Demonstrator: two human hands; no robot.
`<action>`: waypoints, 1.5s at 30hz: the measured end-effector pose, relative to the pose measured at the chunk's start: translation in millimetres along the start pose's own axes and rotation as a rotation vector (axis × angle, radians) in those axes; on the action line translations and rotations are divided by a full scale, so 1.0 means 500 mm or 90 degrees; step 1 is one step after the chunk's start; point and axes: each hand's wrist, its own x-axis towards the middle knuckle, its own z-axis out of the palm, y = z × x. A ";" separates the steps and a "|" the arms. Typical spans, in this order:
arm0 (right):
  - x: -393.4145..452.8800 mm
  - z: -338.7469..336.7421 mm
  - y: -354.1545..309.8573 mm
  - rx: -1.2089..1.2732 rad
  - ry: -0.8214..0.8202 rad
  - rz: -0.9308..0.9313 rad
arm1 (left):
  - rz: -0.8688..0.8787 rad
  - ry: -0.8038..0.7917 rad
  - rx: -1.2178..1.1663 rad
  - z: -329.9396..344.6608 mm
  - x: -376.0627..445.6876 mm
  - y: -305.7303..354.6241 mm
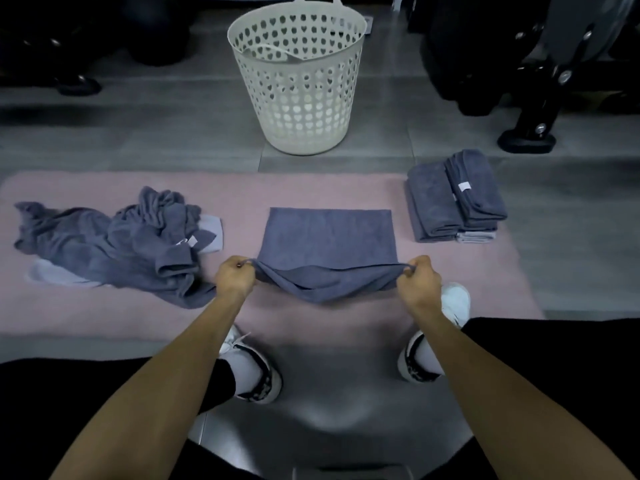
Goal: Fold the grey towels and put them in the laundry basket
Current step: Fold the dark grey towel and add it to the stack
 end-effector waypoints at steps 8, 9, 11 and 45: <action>0.147 0.066 -0.030 -0.107 -0.022 -0.019 | -0.010 0.008 0.026 0.095 0.150 0.043; 0.172 0.076 -0.036 -0.118 -0.018 -0.016 | -0.018 0.015 0.028 0.109 0.179 0.047; 0.228 0.098 -0.047 -0.137 -0.013 -0.024 | -0.030 0.023 0.035 0.137 0.233 0.058; 0.669 0.231 0.073 -0.097 -0.208 -0.078 | 0.466 -0.422 0.601 0.570 0.429 0.204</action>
